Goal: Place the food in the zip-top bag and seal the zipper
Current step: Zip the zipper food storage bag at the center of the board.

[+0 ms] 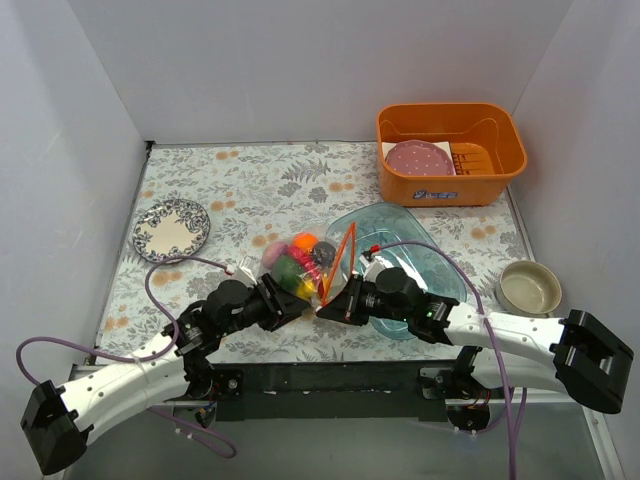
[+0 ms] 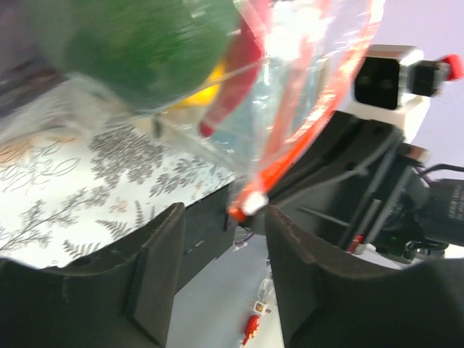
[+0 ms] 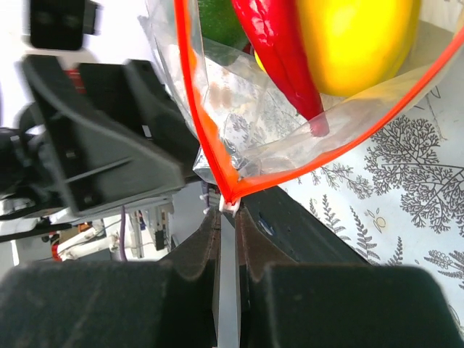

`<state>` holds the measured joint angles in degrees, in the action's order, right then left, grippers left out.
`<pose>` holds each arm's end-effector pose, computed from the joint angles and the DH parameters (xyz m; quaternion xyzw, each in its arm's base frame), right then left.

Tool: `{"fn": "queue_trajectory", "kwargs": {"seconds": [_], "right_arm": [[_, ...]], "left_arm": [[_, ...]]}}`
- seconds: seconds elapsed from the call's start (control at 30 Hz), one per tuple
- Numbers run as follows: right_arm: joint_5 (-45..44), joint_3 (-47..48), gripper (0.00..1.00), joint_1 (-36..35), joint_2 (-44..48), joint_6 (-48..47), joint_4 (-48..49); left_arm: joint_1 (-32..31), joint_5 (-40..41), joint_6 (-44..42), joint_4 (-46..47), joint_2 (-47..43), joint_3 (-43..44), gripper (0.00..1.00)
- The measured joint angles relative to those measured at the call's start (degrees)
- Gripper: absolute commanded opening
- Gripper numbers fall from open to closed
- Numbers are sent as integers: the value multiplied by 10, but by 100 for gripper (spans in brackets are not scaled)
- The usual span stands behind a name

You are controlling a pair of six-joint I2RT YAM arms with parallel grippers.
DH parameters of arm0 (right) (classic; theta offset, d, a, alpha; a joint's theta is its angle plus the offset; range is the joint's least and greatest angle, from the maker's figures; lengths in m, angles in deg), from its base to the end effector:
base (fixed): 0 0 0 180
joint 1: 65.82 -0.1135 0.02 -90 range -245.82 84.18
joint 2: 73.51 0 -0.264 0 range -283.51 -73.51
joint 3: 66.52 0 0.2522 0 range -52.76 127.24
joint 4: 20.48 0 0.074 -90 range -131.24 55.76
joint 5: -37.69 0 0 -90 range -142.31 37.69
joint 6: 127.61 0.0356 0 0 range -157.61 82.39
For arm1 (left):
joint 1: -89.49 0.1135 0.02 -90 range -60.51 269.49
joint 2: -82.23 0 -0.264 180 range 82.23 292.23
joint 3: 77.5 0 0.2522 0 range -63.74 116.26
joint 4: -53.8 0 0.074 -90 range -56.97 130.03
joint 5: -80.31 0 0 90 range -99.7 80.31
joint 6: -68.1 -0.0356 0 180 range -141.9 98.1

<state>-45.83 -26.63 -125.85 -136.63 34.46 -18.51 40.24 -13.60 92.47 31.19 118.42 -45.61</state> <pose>0.1136 0.2050 0.2098 0.0547 0.8229 0.5340 0.1862 0.1000 -0.1198 0.2009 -0.4433 0.7275 -0.5217 0.0457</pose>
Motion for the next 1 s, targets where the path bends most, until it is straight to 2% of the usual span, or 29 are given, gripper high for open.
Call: {"fn": "queue_trajectory", "kwargs": {"seconds": [0.3, 0.5, 0.8, 1.0], "right_arm": [[-15, -45, 6, 0, 30, 9, 76], [-14, -46, 6, 0, 30, 13, 90], [-14, -54, 6, 0, 30, 17, 100], [-12, -54, 6, 0, 30, 17, 101]], "left_arm": [[0, -14, 1, 47, 1, -52, 61], [0, -15, 2, 148, 15, -80, 62], [0, -1, 3, 242, 6, -121, 61], [0, 1, 4, 300, 40, -123, 56]]}}
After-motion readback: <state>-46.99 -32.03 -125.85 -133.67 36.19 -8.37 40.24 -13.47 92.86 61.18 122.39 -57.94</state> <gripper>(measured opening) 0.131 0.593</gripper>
